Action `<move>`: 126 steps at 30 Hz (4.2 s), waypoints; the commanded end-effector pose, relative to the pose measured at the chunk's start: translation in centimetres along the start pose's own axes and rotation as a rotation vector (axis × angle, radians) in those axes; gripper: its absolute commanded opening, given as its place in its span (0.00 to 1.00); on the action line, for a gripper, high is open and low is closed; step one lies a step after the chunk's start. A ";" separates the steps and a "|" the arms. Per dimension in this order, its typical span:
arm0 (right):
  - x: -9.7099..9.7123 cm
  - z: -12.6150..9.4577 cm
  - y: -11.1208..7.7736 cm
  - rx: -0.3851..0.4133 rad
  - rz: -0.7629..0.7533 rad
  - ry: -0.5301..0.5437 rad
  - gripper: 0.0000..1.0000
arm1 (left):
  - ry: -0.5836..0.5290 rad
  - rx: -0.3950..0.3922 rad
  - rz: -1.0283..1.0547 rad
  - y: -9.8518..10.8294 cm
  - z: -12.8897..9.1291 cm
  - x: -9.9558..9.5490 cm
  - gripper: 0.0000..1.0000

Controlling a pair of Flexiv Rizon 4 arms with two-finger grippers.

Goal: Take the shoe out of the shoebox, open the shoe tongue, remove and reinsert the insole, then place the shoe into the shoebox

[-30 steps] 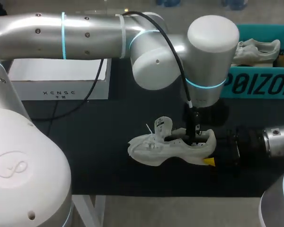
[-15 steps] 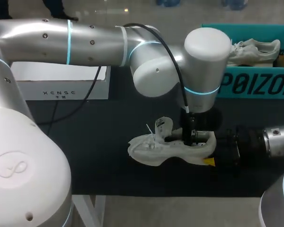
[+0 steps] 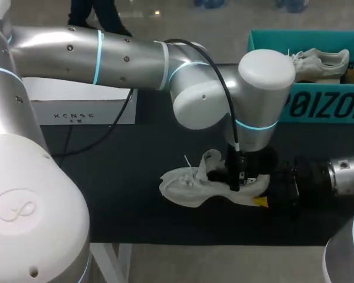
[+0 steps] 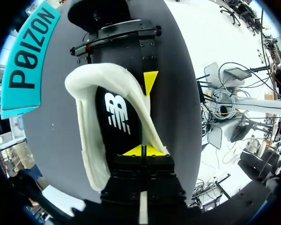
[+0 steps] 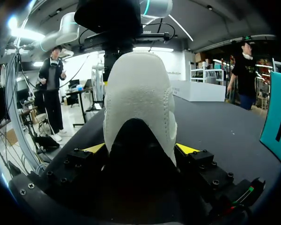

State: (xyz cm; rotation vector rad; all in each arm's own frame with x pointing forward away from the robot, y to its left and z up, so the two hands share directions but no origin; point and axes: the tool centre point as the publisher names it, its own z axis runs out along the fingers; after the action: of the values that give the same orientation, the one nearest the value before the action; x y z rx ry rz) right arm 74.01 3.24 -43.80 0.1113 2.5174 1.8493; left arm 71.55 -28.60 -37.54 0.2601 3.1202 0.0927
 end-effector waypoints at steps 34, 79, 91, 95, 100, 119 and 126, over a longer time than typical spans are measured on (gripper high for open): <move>0.2 0.2 -0.3 0.003 0.001 -0.002 0.00 | -0.081 -0.009 0.020 -1.6 6.3 -0.7 0.21; 0.2 0.2 -0.3 0.003 0.001 -0.002 0.00 | -0.375 0.115 -0.212 2.4 -4.5 0.3 0.00; 0.2 0.2 -0.3 0.003 0.001 -0.002 0.00 | -0.339 0.102 -0.215 2.3 -4.8 0.3 0.00; 0.2 0.2 -0.3 0.003 0.001 -0.002 0.00 | -0.288 0.101 -0.226 1.3 -4.2 -0.3 0.00; 0.2 0.2 -0.3 0.003 0.001 -0.002 0.00 | -0.256 0.087 -0.244 0.0 -3.4 -0.9 0.00; 0.2 0.2 -0.3 0.003 0.001 -0.002 0.00 | -0.150 0.048 -0.145 0.5 0.0 0.4 0.00; 0.2 0.2 -0.3 0.003 0.001 -0.002 0.00 | -0.149 0.036 -0.144 0.7 0.2 0.1 0.09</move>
State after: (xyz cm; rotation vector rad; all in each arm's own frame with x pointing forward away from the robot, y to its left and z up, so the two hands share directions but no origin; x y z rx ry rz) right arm 73.85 3.32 -43.78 0.1112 2.5178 1.8500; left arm 71.59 -27.96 -37.57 0.0374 2.9806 0.0149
